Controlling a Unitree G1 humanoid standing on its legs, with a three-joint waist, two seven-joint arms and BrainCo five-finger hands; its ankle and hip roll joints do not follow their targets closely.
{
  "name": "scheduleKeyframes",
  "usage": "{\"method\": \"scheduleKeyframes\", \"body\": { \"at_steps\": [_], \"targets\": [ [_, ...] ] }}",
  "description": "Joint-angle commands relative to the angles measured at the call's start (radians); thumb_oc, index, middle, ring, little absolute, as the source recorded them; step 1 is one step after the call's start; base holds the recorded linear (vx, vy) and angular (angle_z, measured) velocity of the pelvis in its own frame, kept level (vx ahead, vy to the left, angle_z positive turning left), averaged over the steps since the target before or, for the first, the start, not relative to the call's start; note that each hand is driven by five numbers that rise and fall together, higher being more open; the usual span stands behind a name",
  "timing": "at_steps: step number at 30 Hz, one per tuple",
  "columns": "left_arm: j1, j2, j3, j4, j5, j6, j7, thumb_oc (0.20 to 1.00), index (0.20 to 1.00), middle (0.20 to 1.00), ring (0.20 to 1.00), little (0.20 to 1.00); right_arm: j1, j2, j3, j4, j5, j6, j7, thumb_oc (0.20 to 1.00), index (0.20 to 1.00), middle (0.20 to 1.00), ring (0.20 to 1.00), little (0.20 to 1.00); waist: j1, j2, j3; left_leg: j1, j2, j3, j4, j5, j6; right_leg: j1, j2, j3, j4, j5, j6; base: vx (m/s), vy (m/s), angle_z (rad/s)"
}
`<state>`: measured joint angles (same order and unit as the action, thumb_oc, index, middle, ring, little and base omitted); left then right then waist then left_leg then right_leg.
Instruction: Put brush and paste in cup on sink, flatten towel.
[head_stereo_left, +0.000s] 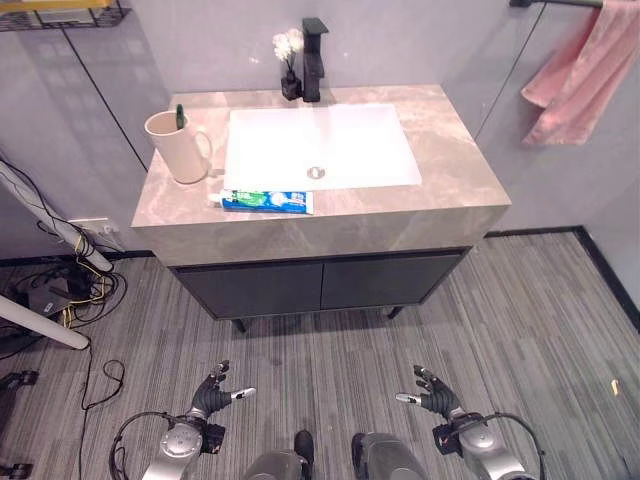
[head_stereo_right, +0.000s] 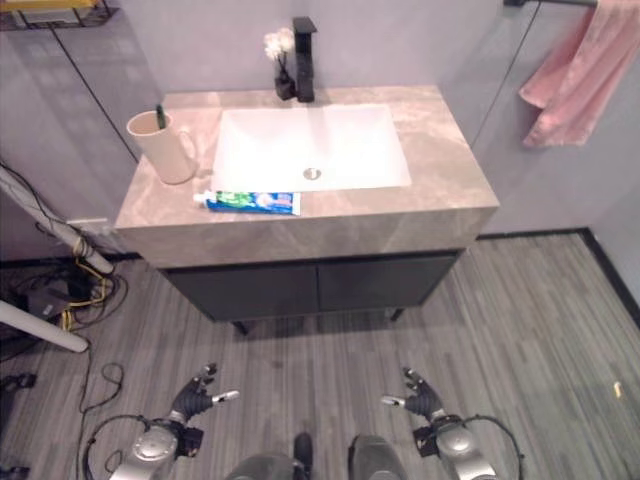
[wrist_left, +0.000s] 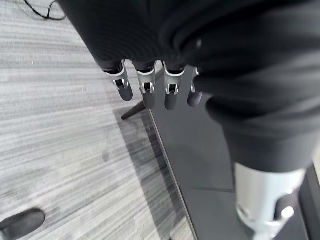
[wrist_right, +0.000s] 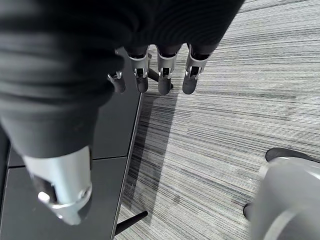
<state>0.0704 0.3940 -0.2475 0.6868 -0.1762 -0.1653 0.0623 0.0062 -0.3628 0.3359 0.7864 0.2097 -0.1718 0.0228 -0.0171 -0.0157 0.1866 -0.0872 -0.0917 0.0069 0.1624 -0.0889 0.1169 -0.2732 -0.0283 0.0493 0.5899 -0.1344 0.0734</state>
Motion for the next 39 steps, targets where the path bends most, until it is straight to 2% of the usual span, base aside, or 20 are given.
{"method": "scheduleKeyframes", "body": {
  "at_steps": [1,2,4,6,7,10,11,14,21,27,29,31,32,33,34,35,36,37,38,39],
  "targets": [
    [0.003,0.023,0.016,-0.05,0.039,-0.019,0.011,1.0,1.0,1.0,1.0,1.0,0.003,-0.008,0.0,-0.073,-0.03,-0.02,-0.018,1.0,1.0,1.0,1.0,1.0,-0.014,-0.005,-0.014,0.021,-0.044,0.003,0.015,-0.034,-0.03,0.012,0.029,0.038,-0.146,0.142,0.043,0.08,0.02,0.05],
    [0.001,0.02,0.019,-0.041,0.039,-0.018,0.016,1.0,1.0,1.0,1.0,1.0,0.002,-0.01,0.0,-0.075,-0.033,-0.02,-0.021,1.0,1.0,1.0,1.0,1.0,-0.012,-0.006,-0.016,0.023,-0.044,0.009,0.012,-0.036,-0.03,0.011,0.023,0.028,-0.177,0.142,0.042,0.11,0.014,0.05],
    [-0.01,0.008,0.023,-0.012,0.027,-0.022,0.032,1.0,1.0,1.0,1.0,1.0,-0.011,-0.022,0.01,-0.084,-0.041,-0.023,-0.029,1.0,1.0,1.0,1.0,1.0,-0.01,-0.012,-0.013,0.027,-0.04,0.023,0.024,-0.058,-0.038,-0.057,-0.028,-0.001,-0.339,0.21,0.062,0.15,-0.03,-0.02],
    [-0.016,0.002,0.023,0.007,0.024,-0.024,0.036,1.0,1.0,1.0,1.0,1.0,-0.012,-0.024,0.013,-0.088,-0.05,-0.02,-0.029,1.0,1.0,1.0,1.0,1.0,-0.012,-0.015,-0.009,0.043,-0.039,0.027,0.028,-0.069,-0.04,-0.061,-0.041,-0.011,-0.399,0.242,0.073,0.26,-0.071,-0.26],
    [-0.025,-0.005,0.011,0.011,0.023,-0.019,0.036,1.0,1.0,1.0,1.0,1.0,-0.004,-0.037,0.018,-0.105,-0.064,-0.014,-0.025,1.0,1.0,1.0,1.0,1.0,-0.026,-0.024,-0.006,0.08,-0.039,0.019,0.034,-0.083,-0.049,-0.065,-0.039,0.008,-0.451,0.288,0.085,0.4,-0.153,-0.17],
    [-0.036,-0.015,0.0,0.039,0.022,-0.02,0.037,1.0,1.0,1.0,1.0,1.0,0.013,-0.037,0.015,-0.087,-0.056,-0.014,-0.023,1.0,1.0,1.0,1.0,1.0,-0.033,-0.036,-0.02,0.099,-0.033,0.0,0.045,-0.099,-0.059,-0.032,-0.023,0.037,-0.469,0.291,0.077,0.23,-0.132,0.02],
    [-0.052,-0.029,-0.012,0.06,0.013,-0.016,0.042,1.0,1.0,1.0,1.0,1.0,0.018,-0.038,0.019,-0.072,-0.057,-0.009,-0.023,1.0,1.0,1.0,1.0,1.0,-0.04,-0.038,-0.039,0.114,-0.017,-0.018,0.042,-0.088,-0.072,-0.016,0.012,0.058,-0.461,0.285,0.064,0.21,-0.154,0.39],
    [-0.057,-0.048,-0.021,0.07,-0.012,-0.016,0.037,1.0,1.0,1.0,1.0,1.0,0.022,-0.051,0.032,-0.067,-0.086,-0.005,-0.025,1.0,1.0,1.0,1.0,1.0,-0.043,-0.035,-0.057,0.138,0.006,-0.035,0.032,-0.076,-0.086,0.005,0.03,0.041,-0.467,0.276,0.053,0.25,-0.177,0.46],
    [-0.07,-0.065,-0.074,0.071,-0.018,-0.013,0.026,1.0,1.0,1.0,1.0,1.0,0.02,-0.082,0.037,-0.054,-0.142,-0.002,-0.041,1.0,1.0,1.0,1.0,1.0,-0.061,-0.018,-0.094,0.198,0.08,-0.086,-0.041,0.01,-0.143,0.021,0.068,-0.009,-0.456,0.219,0.022,0.17,-0.139,0.07],
    [-0.065,-0.056,-0.089,0.064,0.011,-0.01,0.022,1.0,1.0,1.0,1.0,1.0,0.036,-0.091,0.039,-0.055,-0.168,-0.001,-0.041,1.0,1.0,1.0,1.0,1.0,-0.065,-0.004,-0.111,0.216,0.104,-0.098,-0.063,0.051,-0.162,0.032,0.08,-0.025,-0.454,0.199,0.012,0.11,-0.064,0.11],
    [-0.059,-0.051,-0.085,0.065,0.022,-0.011,0.023,1.0,1.0,1.0,1.0,1.0,0.046,-0.075,0.014,-0.043,-0.104,-0.007,-0.033,1.0,1.0,1.0,1.0,1.0,-0.069,0.002,-0.117,0.222,0.113,-0.1,-0.07,0.059,-0.166,0.029,0.086,-0.027,-0.444,0.187,0.008,0.14,-0.067,0.06],
    [-0.051,-0.043,-0.085,0.06,0.038,-0.012,0.015,1.0,1.0,1.0,1.0,1.0,0.075,-0.061,-0.013,-0.062,-0.046,-0.014,-0.019,1.0,1.0,1.0,1.0,1.0,-0.076,0.013,-0.117,0.207,0.121,-0.093,-0.004,0.126,-0.187,0.051,0.105,-0.02,-0.439,0.164,-0.014,0.14,-0.083,0.11],
    [-0.064,-0.028,-0.102,0.036,0.049,-0.018,0.013,1.0,1.0,1.0,1.0,1.0,0.082,-0.06,-0.034,-0.061,-0.009,-0.024,-0.028,1.0,1.0,1.0,1.0,1.0,-0.07,0.001,-0.085,0.095,0.103,-0.092,0.16,0.215,-0.212,0.072,0.089,-0.016,-0.455,0.17,-0.026,0.01,-0.066,0.12],
    [-0.064,-0.027,-0.102,0.036,0.049,-0.018,0.013,1.0,1.0,1.0,1.0,1.0,0.081,-0.06,-0.034,-0.061,-0.009,-0.024,-0.028,1.0,1.0,1.0,1.0,1.0,-0.072,0.001,-0.087,0.088,0.103,-0.094,0.168,0.213,-0.212,0.069,0.088,-0.018,-0.455,0.17,-0.026,-0.08,-0.076,0.26],
    [-0.079,-0.018,-0.11,0.025,0.049,-0.02,0.013,1.0,1.0,1.0,1.0,1.0,0.075,-0.064,-0.038,-0.059,-0.001,-0.026,-0.034,1.0,1.0,1.0,1.0,1.0,-0.063,-0.015,-0.058,0.014,0.082,-0.093,0.261,0.235,-0.22,0.075,0.071,-0.015,-0.459,0.177,-0.032,-0.06,-0.058,0.29],
    [-0.088,-0.002,-0.108,0.001,0.045,-0.021,0.02,1.0,1.0,1.0,1.0,1.0,0.059,-0.067,-0.038,-0.032,-0.008,-0.021,-0.044,1.0,1.0,1.0,1.0,1.0,-0.058,-0.029,-0.041,-0.06,0.061,-0.094,0.286,0.19,-0.196,0.064,0.055,-0.018,-0.456,0.182,-0.034,-0.05,-0.058,0.24],
    [-0.088,-0.002,-0.108,0.0,0.044,-0.021,0.02,1.0,1.0,1.0,1.0,1.0,0.059,-0.067,-0.038,-0.031,-0.008,-0.021,-0.044,1.0,1.0,1.0,1.0,1.0,-0.058,-0.029,-0.041,-0.06,0.062,-0.093,0.287,0.189,-0.195,0.063,0.055,-0.017,-0.455,0.181,-0.034,0.09,-0.015,-0.01],
    [-0.086,0.003,-0.104,-0.015,0.04,-0.023,0.014,1.0,1.0,1.0,1.0,1.0,0.056,-0.077,-0.037,-0.011,-0.042,-0.02,-0.056,1.0,1.0,1.0,1.0,1.0,-0.061,-0.028,-0.044,-0.093,0.102,-0.033,0.18,0.144,-0.18,0.071,0.037,-0.027,-0.462,0.17,-0.023,0.09,0.021,0.02],
    [-0.085,0.003,-0.104,-0.015,0.04,-0.023,0.014,1.0,1.0,1.0,1.0,1.0,0.056,-0.077,-0.037,-0.011,-0.042,-0.02,-0.056,1.0,1.0,1.0,1.0,1.0,-0.058,-0.028,-0.042,-0.088,0.103,-0.03,0.178,0.142,-0.179,0.073,0.038,-0.025,-0.461,0.168,-0.022,0.21,0.105,0.29],
    [-0.078,0.005,-0.109,-0.009,0.04,-0.03,0.013,1.0,1.0,1.0,1.0,1.0,0.056,-0.08,-0.055,0.035,-0.053,-0.026,-0.079,1.0,1.0,1.0,1.0,1.0,-0.054,-0.026,-0.043,-0.112,0.156,0.031,-0.004,0.117,-0.177,0.104,0.015,-0.032,-0.479,0.153,-0.006,0.21,0.209,0.57]
  ]
}}
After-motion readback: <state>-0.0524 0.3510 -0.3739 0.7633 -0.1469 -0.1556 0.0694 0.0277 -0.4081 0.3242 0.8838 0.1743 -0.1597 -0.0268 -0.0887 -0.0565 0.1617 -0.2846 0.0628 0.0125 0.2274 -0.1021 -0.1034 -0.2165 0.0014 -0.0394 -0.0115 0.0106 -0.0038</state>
